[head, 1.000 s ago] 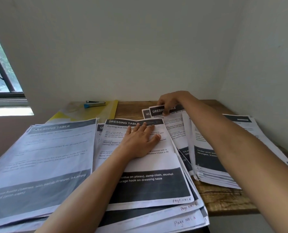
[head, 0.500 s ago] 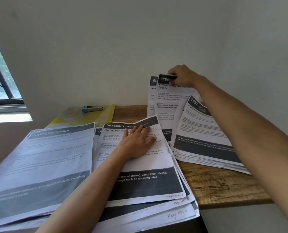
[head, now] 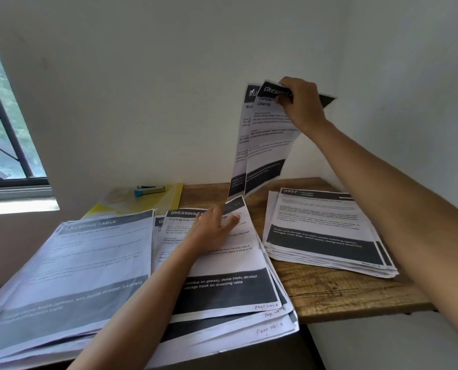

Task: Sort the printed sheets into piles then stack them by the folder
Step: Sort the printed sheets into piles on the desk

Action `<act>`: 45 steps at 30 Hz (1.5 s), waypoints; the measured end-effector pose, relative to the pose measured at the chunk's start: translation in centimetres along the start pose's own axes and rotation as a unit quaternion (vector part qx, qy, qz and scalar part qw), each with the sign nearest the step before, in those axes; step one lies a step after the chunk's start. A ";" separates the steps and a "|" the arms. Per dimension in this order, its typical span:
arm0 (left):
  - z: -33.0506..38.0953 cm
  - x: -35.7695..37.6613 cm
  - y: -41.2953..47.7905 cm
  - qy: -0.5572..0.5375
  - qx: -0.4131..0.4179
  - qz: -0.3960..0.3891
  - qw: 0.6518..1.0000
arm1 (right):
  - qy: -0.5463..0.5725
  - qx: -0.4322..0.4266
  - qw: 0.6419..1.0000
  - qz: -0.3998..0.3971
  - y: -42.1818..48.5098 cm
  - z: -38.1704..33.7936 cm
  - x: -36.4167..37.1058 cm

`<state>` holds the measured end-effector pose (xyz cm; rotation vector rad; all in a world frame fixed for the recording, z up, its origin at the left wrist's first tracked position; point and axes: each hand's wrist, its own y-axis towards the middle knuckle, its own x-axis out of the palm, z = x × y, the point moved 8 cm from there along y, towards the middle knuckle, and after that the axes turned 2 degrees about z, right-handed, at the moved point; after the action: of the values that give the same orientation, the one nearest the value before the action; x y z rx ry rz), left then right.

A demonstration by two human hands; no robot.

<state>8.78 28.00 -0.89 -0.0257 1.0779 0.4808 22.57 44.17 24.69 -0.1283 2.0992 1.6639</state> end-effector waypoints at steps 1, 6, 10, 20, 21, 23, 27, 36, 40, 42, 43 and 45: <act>0.2 -1.1 -0.1 -0.039 -0.006 0.040 0.998 | -0.003 -0.010 1.000 0.004 0.1 -0.6 -0.5; 2.4 -6.8 -1.3 -0.206 0.019 0.204 0.957 | -0.018 -0.069 0.997 0.036 0.8 -4.0 -3.5; 6.4 -10.8 -1.2 -0.209 0.089 0.244 0.943 | -0.043 -0.121 0.991 0.047 1.4 -7.5 -5.4; 6.3 -13.6 -2.9 -0.296 0.015 0.244 0.923 | -0.135 -0.104 0.985 -0.013 1.0 -11.9 -5.7; 5.4 -13.5 -3.4 -0.311 -0.006 0.243 0.919 | -0.154 -0.079 0.985 -0.025 0.3 -11.4 -5.3; 3.6 -13.0 -4.5 -0.360 -0.046 0.236 0.902 | -0.157 0.003 0.987 -0.035 -1.9 -9.8 -4.5; -0.5 -11.6 -6.7 -0.411 -0.114 0.220 0.877 | -0.052 0.244 0.962 -0.110 -9.1 -5.4 -1.4; -6.1 -8.5 -10.8 -0.337 -0.174 0.219 0.899 | 0.212 0.316 0.911 -0.160 -20.0 -8.2 4.2; -6.7 -7.8 -11.2 -0.291 -0.165 0.229 0.914 | 0.194 0.263 0.934 -0.146 -21.4 -9.1 5.4; -6.6 -7.7 -11.0 -0.270 -0.159 0.230 0.921 | 0.187 0.255 0.938 -0.143 -22.1 -8.9 5.9; -6.4 -7.7 -10.8 -0.264 -0.155 0.227 0.925 | 0.178 0.254 0.940 -0.143 -22.4 -8.6 6.1; -6.0 -7.8 -10.3 -0.231 -0.142 0.211 0.939 | 0.164 0.263 0.939 -0.149 -23.0 -8.0 6.5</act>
<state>4.76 14.46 0.65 0.0639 0.5390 0.9754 22.38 31.88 2.74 -0.5517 2.5421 0.9133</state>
